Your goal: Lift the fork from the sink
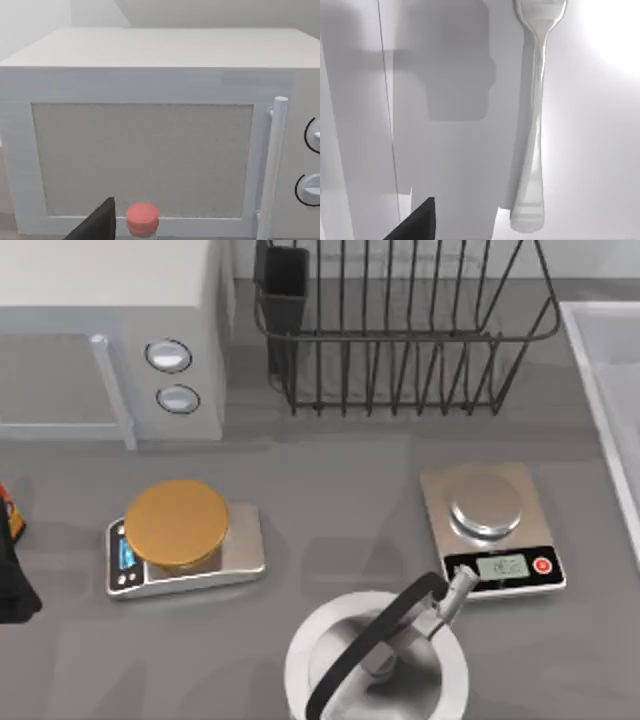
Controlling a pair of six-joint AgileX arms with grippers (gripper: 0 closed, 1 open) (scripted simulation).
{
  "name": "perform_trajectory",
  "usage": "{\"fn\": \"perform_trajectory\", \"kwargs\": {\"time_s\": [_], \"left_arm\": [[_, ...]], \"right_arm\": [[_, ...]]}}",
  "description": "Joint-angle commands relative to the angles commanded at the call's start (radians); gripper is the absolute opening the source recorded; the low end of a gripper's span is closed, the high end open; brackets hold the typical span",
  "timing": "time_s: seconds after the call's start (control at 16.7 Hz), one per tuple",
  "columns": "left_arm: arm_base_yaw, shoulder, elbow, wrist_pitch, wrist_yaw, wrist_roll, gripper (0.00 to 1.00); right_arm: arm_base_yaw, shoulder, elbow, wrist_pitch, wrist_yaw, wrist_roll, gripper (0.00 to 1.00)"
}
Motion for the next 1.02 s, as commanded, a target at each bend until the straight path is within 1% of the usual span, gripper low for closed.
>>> {"fn": "perform_trajectory", "kwargs": {"time_s": [0.18, 0.3, 0.72, 1.02], "left_arm": [[0.0, 0.0, 0.0, 0.0, 0.0, 0.0, 1.0], [0.0, 0.0, 0.0, 0.0, 0.0, 0.0, 1.0], [0.0, 0.0, 0.0, 0.0, 0.0, 0.0, 1.0], [0.0, 0.0, 0.0, 0.0, 0.0, 0.0, 1.0]], "right_arm": [[0.006, 0.007, -0.015, 0.018, 0.0, 0.0, 1.0], [0.005, 0.031, -0.051, 0.075, 0.001, 0.001, 1.0], [0.002, 0.166, -0.226, 0.403, 0.002, 0.003, 1.0], [0.001, 0.187, -0.251, 0.438, 0.002, 0.003, 1.0]]}}
